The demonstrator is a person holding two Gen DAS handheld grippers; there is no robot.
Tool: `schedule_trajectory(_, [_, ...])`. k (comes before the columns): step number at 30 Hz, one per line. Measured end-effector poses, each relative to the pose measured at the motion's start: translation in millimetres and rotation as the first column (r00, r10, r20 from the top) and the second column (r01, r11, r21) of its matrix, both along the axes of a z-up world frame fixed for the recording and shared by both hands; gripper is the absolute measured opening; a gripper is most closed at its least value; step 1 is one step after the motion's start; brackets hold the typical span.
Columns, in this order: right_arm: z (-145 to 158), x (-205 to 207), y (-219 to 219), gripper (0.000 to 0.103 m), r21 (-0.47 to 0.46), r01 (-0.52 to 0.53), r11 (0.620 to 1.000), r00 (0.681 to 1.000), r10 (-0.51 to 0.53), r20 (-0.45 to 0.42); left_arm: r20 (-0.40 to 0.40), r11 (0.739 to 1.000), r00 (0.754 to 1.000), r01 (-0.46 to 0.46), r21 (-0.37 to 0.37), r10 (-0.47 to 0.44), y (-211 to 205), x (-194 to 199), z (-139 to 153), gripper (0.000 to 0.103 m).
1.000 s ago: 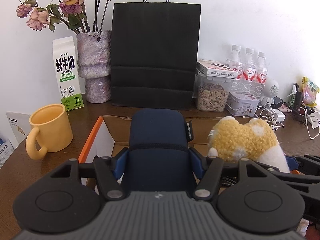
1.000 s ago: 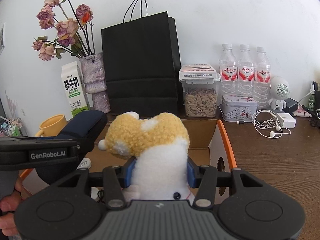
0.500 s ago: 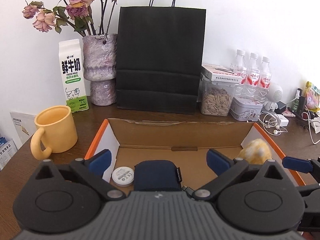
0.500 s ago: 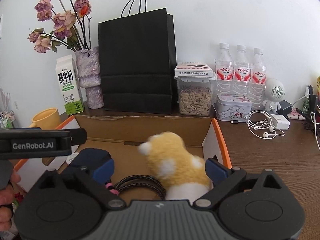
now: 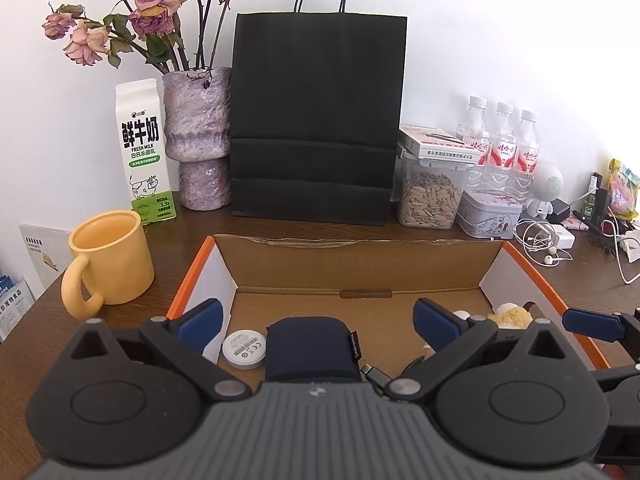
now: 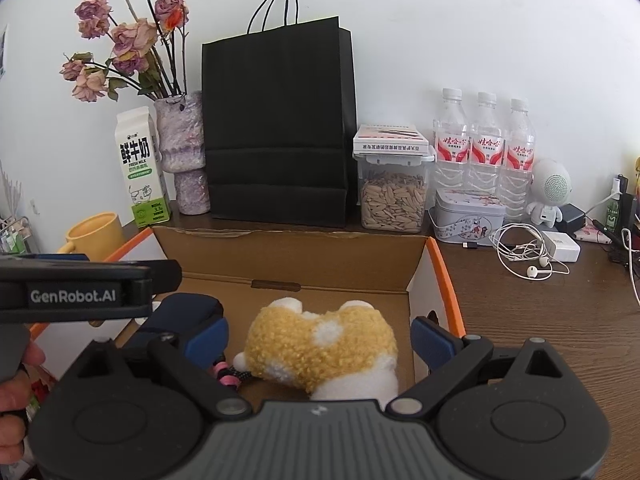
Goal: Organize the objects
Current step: 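Open the left gripper over the box while the right gripper releases the plush sheep, then move both grippers back out of the box toward the table items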
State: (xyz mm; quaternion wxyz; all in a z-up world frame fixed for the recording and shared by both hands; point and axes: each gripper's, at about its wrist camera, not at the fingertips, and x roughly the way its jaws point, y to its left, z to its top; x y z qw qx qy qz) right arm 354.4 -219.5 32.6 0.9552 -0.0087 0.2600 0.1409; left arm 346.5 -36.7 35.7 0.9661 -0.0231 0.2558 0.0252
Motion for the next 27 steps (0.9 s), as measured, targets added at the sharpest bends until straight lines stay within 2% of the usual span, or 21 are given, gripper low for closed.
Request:
schedule_trajectory(10, [10,-24,6,0.098,-0.019,-0.004,1.0,0.999,0.004,0.034,-0.001,1.0,1.0,0.002,-0.009,-0.002,-2,-27,8,0.103])
schedule_trajectory(27, [22,-105,-2,0.098,-0.014,0.004,1.0,0.999,-0.004,0.038,-0.028,1.0,1.0,-0.003,0.008,0.004,6,-103,22,0.103])
